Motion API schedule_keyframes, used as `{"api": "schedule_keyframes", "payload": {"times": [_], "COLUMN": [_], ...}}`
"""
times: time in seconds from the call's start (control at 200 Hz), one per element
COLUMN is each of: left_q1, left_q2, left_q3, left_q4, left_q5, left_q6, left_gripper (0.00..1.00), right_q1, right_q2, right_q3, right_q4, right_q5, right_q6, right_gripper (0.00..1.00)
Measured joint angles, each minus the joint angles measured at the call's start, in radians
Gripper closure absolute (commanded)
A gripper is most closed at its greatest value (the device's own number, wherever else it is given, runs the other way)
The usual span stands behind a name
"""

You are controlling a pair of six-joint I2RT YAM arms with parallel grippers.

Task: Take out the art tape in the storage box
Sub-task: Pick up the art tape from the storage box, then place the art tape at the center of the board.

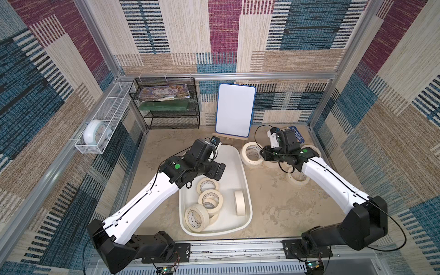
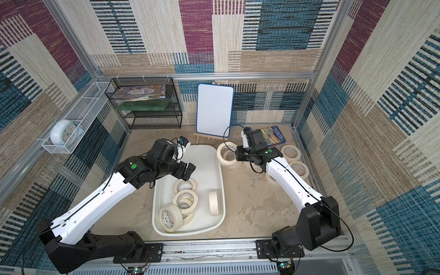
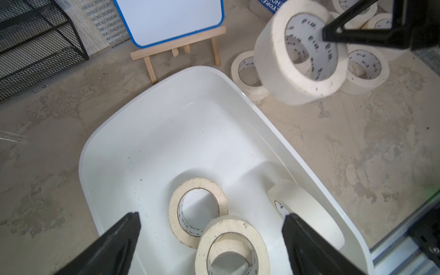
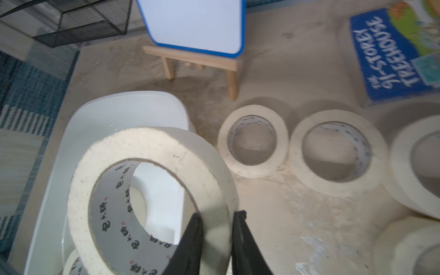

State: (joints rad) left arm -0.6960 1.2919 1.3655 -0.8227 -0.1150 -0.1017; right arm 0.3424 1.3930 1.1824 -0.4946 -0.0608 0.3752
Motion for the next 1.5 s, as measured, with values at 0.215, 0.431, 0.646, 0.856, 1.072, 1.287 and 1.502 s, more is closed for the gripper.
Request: {"api": "schedule_keyframes", "payload": {"times": [0.215,0.431,0.646,0.856,1.072,1.287,1.502], "left_q1": [-0.073,-0.153,-0.224,-0.262,-0.286,-0.328,-0.391], "left_q2": [0.037,0.098,0.101,0.128,0.157,0.210,0.282], "left_q3": [-0.061,-0.089,-0.114,-0.108,-0.086,-0.050,-0.030], "left_q4": [-0.001,0.002,0.000,-0.035,-0.039,-0.043,-0.065], "left_q5": [0.015,0.069,0.107,0.103,0.114,0.147,0.171], "left_q6": [-0.034,-0.102,-0.164,-0.196,-0.212,-0.262,-0.330], "left_gripper": [0.03,0.16,0.21,0.20,0.20,0.21,0.19], "right_q1": [-0.161,-0.213,-0.241,-0.257,-0.257,-0.258,-0.256], "right_q2": [-0.085,-0.045,0.030,0.104,0.101,0.048,0.000], "right_q3": [-0.171,-0.278,-0.329,-0.338,-0.347,-0.324,-0.303], "right_q4": [-0.082,-0.052,0.025,0.100,0.129,0.130,0.117], "right_q5": [0.062,0.076,0.082,0.082,0.083,0.082,0.059], "right_q6": [-0.007,-0.006,-0.006,-0.003,-0.014,-0.028,-0.045], "right_gripper": [1.00,1.00,1.00,1.00,0.68,0.56,0.56]}}
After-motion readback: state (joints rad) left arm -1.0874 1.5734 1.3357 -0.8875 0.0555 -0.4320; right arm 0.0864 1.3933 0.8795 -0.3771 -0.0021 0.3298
